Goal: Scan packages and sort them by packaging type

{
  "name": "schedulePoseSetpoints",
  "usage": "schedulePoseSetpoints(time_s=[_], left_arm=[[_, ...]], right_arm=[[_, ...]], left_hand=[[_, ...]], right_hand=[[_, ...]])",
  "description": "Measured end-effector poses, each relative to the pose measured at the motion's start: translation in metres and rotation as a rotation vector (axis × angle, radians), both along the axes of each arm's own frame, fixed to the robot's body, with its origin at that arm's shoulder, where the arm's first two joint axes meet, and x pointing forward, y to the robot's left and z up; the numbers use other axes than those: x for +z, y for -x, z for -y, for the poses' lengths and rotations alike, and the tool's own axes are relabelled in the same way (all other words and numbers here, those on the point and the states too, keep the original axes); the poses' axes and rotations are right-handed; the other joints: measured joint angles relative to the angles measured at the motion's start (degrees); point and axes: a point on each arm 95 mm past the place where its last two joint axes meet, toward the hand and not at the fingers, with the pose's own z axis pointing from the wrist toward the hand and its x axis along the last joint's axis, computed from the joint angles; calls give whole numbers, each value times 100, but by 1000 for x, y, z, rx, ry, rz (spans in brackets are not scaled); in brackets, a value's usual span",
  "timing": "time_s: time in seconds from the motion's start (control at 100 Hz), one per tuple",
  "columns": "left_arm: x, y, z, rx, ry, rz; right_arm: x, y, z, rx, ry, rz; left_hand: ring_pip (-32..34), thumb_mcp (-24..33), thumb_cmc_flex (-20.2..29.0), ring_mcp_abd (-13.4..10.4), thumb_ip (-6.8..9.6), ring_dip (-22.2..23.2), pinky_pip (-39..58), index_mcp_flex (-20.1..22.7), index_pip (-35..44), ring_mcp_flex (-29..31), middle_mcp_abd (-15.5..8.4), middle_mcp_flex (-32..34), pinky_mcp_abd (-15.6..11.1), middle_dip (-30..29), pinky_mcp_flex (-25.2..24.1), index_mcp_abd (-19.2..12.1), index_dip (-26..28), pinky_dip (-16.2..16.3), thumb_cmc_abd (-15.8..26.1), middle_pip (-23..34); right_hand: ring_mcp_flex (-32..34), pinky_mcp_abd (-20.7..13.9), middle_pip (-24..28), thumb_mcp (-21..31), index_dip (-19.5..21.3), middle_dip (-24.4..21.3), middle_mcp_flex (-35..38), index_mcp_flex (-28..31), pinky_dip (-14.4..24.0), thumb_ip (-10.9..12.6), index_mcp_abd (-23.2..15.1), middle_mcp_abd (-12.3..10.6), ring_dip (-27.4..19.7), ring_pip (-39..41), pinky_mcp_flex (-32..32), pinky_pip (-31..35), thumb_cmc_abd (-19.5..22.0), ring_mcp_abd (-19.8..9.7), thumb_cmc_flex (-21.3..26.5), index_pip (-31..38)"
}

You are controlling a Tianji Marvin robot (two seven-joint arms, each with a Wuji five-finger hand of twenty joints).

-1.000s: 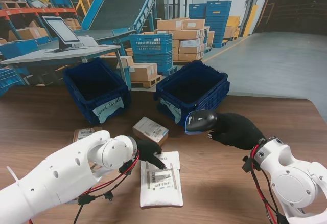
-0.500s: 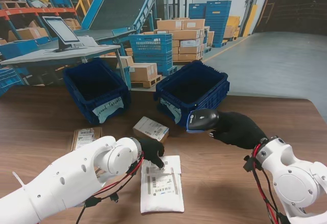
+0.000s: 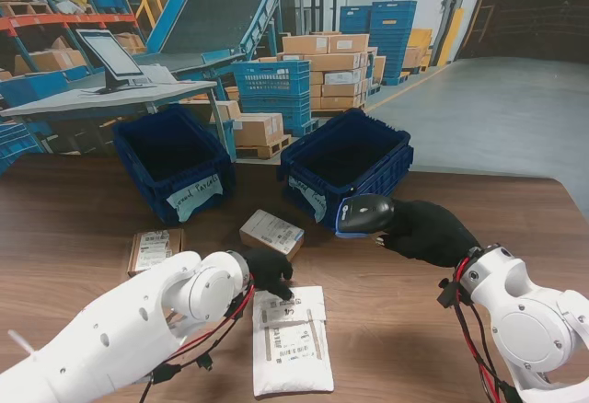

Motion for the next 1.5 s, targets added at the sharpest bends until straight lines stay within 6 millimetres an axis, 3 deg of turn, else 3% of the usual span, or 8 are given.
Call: schedulePoseSetpoints(time_s=[0.07,0.31,0.47,0.67,0.99,1.12,1.2,1.5], left_arm=[[2,5,-4,34,12,5],[40,19,-22,86,96,136],[66,32,-36,-39,235,223],[82,63,-53,-88,494,-47],[82,79,-52,-255,499,-190],[78,73,-44,-325,491,-240],[73,71,-40,-378,517,-339],[64,49,-26,-445,463,-415]], right_arm=[[0,0,0,0,0,-1],[1,-2,-4,1,3,-1],[5,-6,-7,-8,-3,15],[7,-7,-9,-10,6,23],[11,-7,-14,-13,1,42],[13,-7,-14,-18,-3,48],[15,-6,-13,-27,-8,53],[16,-7,-11,-38,-22,60]], left_hand=[[355,-126,0,-329,0,-23,-114,-103,-354,63,40,-131,-3,-202,-62,32,-191,-19,68,-195],[368,-415,-1,-388,0,-378,-356,-451,-788,-131,116,-583,-6,-552,-209,105,-412,-89,336,-603],[173,-465,-2,-452,19,-581,-484,-434,-830,-347,133,-645,-19,-630,-273,148,-480,-149,338,-728],[172,-463,-1,-452,22,-670,-553,-429,-830,-315,223,-643,-19,-680,-273,164,-485,-161,455,-738],[172,-747,13,-452,22,-680,-553,-429,-830,-326,225,-643,-19,-709,-273,219,-541,-161,631,-799],[173,-813,32,-452,22,-681,-554,-429,-830,-382,236,-643,-29,-710,-273,222,-541,-161,790,-805],[173,-1250,198,-452,26,-682,-554,-437,-830,-367,237,-643,-58,-710,-273,224,-541,-97,871,-811],[173,-1406,261,-452,89,-682,-624,-436,-830,-380,238,-643,-90,-710,-276,225,-541,-91,993,-814]], right_hand=[[0,1,0,0,0,0,0,0,0,0,0,0,0,0,0,0,0,1,0,-1],[0,13,0,0,5,0,1,0,0,0,0,0,-1,0,-1,0,0,1,0,-18],[0,19,0,0,11,0,1,0,0,0,1,0,-1,0,-1,0,0,1,0,-26],[0,21,0,0,35,0,1,0,0,0,1,0,-1,0,-1,0,0,2,1,-34],[0,23,-1,0,50,0,1,1,0,0,1,0,-1,0,-1,0,0,2,1,-39],[0,23,-1,0,51,0,1,1,0,0,1,0,-1,0,-1,0,0,2,1,-40],[0,23,-1,0,54,0,1,1,0,0,1,0,-1,0,-1,0,0,2,1,-43],[0,33,-1,0,55,0,2,2,0,0,1,0,-1,0,1,0,0,2,1,-47]])
